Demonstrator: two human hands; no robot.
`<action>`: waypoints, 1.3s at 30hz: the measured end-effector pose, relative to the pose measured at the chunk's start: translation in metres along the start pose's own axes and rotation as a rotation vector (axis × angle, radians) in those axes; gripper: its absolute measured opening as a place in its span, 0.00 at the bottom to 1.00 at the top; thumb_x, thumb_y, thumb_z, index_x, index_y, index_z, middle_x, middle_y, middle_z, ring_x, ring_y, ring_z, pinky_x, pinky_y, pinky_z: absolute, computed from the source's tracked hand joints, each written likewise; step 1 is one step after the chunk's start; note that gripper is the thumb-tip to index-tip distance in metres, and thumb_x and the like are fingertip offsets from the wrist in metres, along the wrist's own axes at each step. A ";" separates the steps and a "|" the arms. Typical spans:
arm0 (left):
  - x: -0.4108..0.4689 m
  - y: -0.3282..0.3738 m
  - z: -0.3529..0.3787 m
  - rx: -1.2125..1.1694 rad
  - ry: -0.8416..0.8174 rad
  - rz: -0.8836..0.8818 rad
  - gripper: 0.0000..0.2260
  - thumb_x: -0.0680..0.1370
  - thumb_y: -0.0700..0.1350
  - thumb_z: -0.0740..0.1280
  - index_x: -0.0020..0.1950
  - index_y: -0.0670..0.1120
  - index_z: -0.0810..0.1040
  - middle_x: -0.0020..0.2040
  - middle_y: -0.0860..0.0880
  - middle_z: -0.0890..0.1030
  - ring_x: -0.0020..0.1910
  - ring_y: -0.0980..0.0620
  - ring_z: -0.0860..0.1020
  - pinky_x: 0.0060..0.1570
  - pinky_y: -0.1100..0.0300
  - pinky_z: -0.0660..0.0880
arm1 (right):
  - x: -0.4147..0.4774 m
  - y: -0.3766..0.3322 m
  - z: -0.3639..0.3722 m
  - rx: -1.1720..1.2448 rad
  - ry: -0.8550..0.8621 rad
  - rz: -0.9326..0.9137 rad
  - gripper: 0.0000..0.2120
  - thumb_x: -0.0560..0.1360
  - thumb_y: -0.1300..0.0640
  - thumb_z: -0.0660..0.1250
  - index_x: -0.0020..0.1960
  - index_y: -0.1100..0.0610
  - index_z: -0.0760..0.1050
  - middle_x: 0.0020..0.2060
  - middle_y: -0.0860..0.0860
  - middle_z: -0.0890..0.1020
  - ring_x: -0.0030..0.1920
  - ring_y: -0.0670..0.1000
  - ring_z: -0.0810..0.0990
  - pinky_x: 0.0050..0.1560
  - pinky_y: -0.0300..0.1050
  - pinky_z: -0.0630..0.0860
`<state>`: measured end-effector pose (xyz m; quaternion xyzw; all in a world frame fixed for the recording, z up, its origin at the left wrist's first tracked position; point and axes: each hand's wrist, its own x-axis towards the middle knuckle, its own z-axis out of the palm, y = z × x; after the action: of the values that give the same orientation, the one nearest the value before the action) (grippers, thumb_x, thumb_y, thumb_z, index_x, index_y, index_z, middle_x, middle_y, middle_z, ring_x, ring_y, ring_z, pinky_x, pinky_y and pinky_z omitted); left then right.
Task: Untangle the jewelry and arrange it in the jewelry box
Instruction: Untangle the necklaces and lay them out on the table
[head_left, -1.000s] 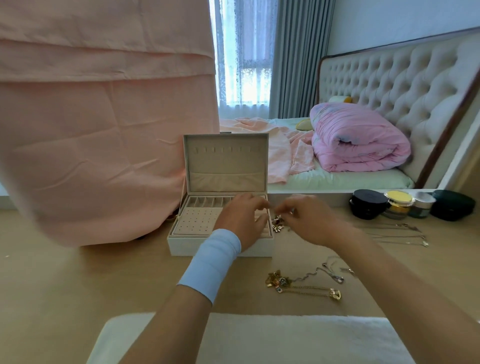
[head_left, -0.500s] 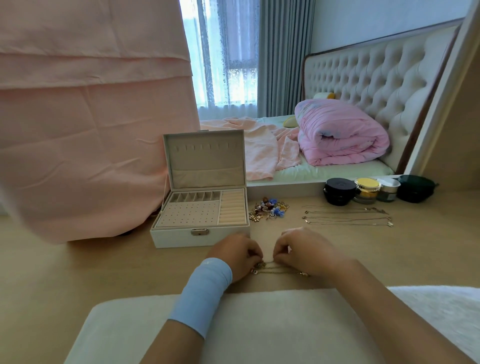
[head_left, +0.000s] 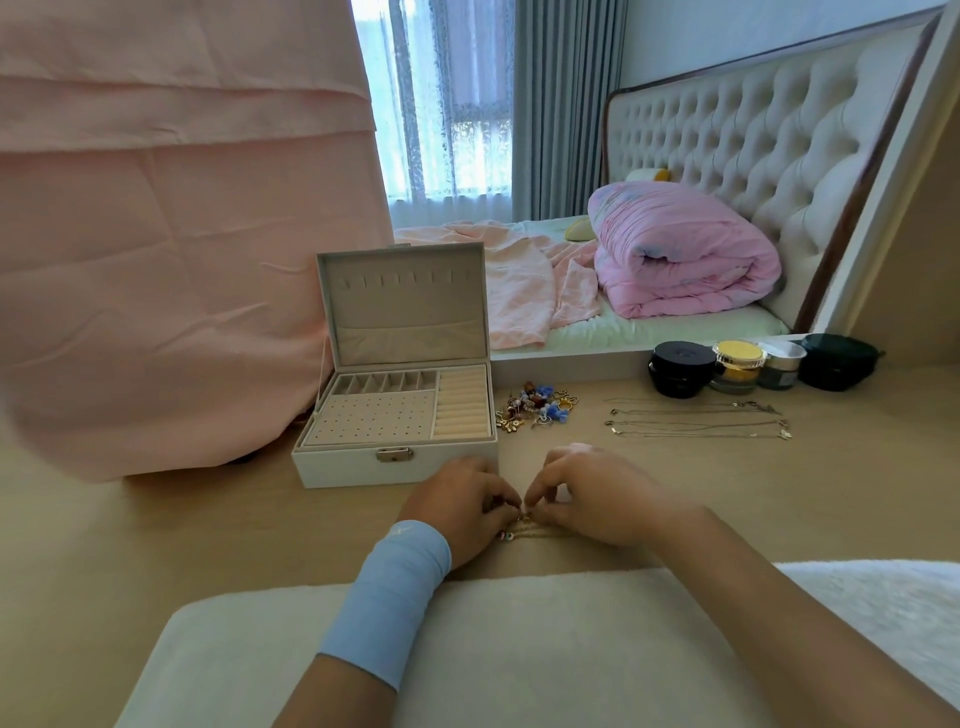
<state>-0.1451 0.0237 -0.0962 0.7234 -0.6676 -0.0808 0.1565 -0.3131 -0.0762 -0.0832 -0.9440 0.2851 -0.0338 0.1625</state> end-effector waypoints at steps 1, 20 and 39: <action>0.000 -0.001 -0.001 0.000 -0.001 0.001 0.10 0.79 0.53 0.65 0.57 0.57 0.82 0.50 0.54 0.73 0.52 0.54 0.72 0.48 0.62 0.69 | 0.002 -0.002 0.001 0.008 0.012 -0.008 0.07 0.79 0.46 0.68 0.56 0.41 0.82 0.52 0.39 0.77 0.53 0.42 0.74 0.54 0.40 0.73; -0.001 -0.013 0.007 -0.478 0.171 -0.052 0.05 0.78 0.43 0.67 0.44 0.52 0.78 0.38 0.57 0.81 0.39 0.60 0.77 0.43 0.68 0.72 | 0.008 -0.004 0.013 0.367 0.090 0.039 0.02 0.77 0.48 0.71 0.49 0.42 0.83 0.47 0.39 0.82 0.48 0.42 0.78 0.51 0.41 0.75; -0.001 -0.007 -0.008 -0.918 0.110 -0.139 0.09 0.82 0.44 0.61 0.45 0.45 0.78 0.40 0.50 0.80 0.36 0.55 0.77 0.37 0.64 0.74 | 0.005 -0.014 0.000 0.898 -0.004 0.080 0.17 0.86 0.54 0.52 0.41 0.56 0.71 0.40 0.53 0.83 0.42 0.50 0.80 0.51 0.49 0.74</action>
<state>-0.1360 0.0259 -0.0914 0.6256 -0.5033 -0.3396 0.4898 -0.3016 -0.0676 -0.0786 -0.7682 0.2781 -0.1462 0.5578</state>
